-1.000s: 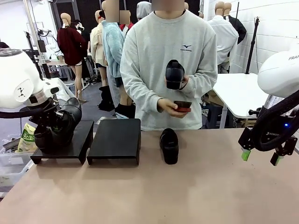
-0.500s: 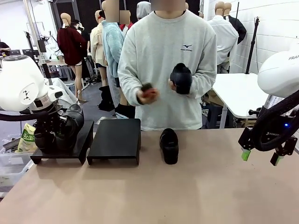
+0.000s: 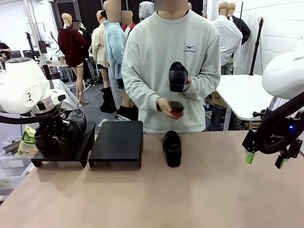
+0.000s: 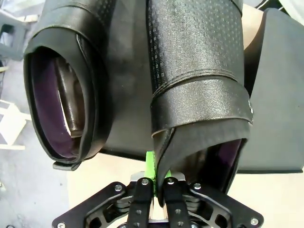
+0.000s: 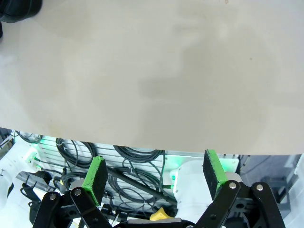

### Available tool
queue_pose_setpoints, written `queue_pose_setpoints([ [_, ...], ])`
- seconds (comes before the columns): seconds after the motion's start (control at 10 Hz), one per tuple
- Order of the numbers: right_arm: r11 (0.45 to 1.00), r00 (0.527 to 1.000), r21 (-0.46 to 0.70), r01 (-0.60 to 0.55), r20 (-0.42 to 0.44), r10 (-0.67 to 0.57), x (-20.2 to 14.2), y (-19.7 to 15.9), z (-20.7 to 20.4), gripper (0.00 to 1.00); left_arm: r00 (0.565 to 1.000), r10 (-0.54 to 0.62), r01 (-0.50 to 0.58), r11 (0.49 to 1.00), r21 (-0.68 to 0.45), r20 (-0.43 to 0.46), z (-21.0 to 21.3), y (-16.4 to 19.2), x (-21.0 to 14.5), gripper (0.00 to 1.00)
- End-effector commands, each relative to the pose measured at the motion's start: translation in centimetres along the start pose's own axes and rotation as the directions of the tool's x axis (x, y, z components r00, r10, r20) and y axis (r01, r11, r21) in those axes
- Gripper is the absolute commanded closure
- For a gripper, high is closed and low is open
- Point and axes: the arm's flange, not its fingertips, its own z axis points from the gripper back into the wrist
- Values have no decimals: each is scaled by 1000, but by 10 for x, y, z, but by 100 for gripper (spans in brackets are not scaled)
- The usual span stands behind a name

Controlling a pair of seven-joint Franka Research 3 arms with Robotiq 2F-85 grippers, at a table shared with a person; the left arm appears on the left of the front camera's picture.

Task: Organize the shoes by placing them on the stand.
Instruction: Place the Shoe from the middle of the table onto the Shoes Stand.

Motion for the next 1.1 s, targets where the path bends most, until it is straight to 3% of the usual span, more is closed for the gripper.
queue_pose_setpoints([
  [0.0, 1000, 1000, -8, -7, -6, 7, 1, 0, 2, 0, 1000, 0, 0, 1000, 4, -15, 0, -3, 8, 100],
  [0.2, 1000, 1000, -8, -7, -6, 7, 1, 0, 2, 0, 1000, 5, -5, 1000, 8, -15, -4, -3, 10, 100],
  [0.3, 1000, 1000, -8, -7, -6, 7, 1, 0, 2, 0, 1000, 9, -8, 1000, 14, -10, -5, -3, 11, 89],
  [0.7, 1000, 1000, -8, -7, -6, 7, 1, 0, 2, 0, 999, 19, -19, 1000, 11, 32, -6, 1, 16, 11],
  [0.8, 1000, 1000, -8, -7, -6, 7, 1, 0, 2, 0, 999, 22, -23, 1000, 20, 41, -6, 1, 16, 0],
  [1.0, 1000, 1000, -8, -7, -6, 7, 1, 0, 2, 0, 998, -1, -2, 999, 44, 60, 13, -3, 11, 0],
])
